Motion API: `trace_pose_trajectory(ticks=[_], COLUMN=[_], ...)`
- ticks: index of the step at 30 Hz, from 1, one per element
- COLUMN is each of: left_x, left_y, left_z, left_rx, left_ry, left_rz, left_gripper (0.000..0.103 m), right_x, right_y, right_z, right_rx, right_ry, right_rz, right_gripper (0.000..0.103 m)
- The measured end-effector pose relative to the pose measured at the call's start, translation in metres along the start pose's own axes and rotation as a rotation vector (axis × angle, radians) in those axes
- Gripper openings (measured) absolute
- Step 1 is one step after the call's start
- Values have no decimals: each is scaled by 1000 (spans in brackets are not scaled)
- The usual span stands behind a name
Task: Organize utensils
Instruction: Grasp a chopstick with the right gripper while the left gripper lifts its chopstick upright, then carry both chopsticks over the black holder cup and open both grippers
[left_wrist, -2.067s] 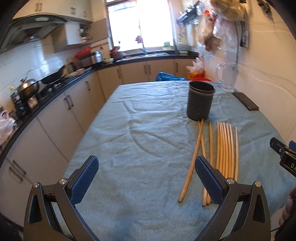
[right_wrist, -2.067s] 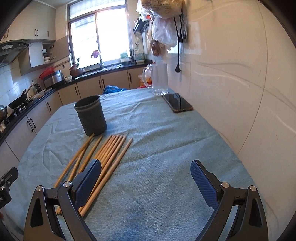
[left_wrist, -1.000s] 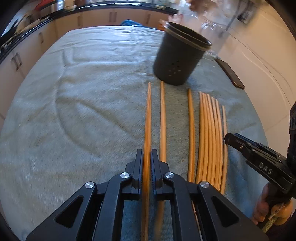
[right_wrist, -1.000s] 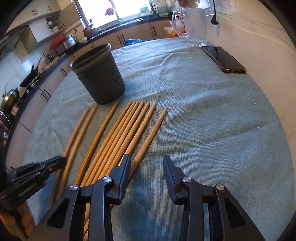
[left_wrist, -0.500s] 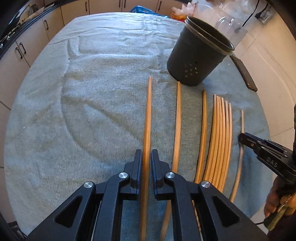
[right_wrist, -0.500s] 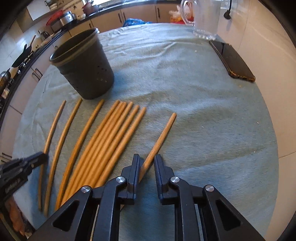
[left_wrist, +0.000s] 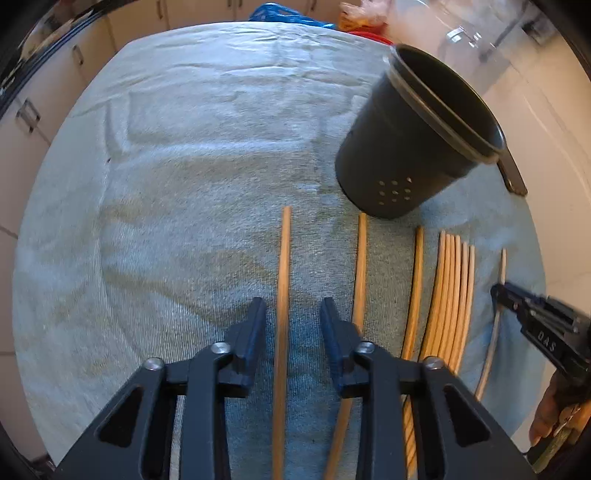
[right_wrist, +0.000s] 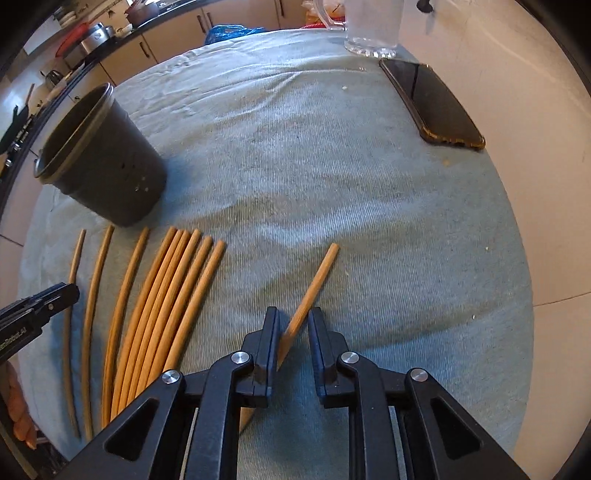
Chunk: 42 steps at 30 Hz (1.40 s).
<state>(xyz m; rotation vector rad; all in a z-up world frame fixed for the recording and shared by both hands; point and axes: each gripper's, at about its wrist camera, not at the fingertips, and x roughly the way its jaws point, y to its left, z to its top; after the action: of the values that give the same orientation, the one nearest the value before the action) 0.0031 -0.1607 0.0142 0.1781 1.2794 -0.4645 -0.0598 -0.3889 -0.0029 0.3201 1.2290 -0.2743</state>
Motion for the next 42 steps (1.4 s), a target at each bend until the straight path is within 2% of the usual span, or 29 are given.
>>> trace_pose_trajectory(ticks=[3, 6, 13, 16, 21, 28, 33, 36, 39, 42], left_x=[-6, -27, -111, -141, -174, -201, -220, -234, -246, -256], left_y=[2, 5, -5, -12, -17, -22, -22, -23, -26, -34], left_z=[-6, -17, -58, -86, -107, -124, -119, -103, -79, -51], left_rx=[7, 6, 71, 95, 118, 120, 116, 107, 94, 85], left_ry=[-39, -102, -310, -400, -524, -623, -682, -712, -741, -793], left_rz=[-4, -5, -59, -71, -65, -69, -101, -120, -139, -121], left_gripper=[6, 6, 6, 6, 6, 6, 6, 6, 6, 6], right_x=[-1, -12, -83, -110, -143, -166, -188, -207, -223, -238], right_y=[5, 2, -4, 0, 7, 12, 12, 12, 15, 22], right_z=[-1, -7, -31, -40, -62, -84, -86, -75, -59, -36], right_rx=[-27, -15, -25, -24, -56, -112, -126, -110, -100, -88], right_ry=[-27, -57, -260, -338, -444, -526, -578, -624, -674, -734], right_rz=[-3, 65, 213, 256, 267, 237, 252, 289, 312, 336], right_gripper=[7, 7, 7, 7, 7, 7, 7, 7, 7, 7])
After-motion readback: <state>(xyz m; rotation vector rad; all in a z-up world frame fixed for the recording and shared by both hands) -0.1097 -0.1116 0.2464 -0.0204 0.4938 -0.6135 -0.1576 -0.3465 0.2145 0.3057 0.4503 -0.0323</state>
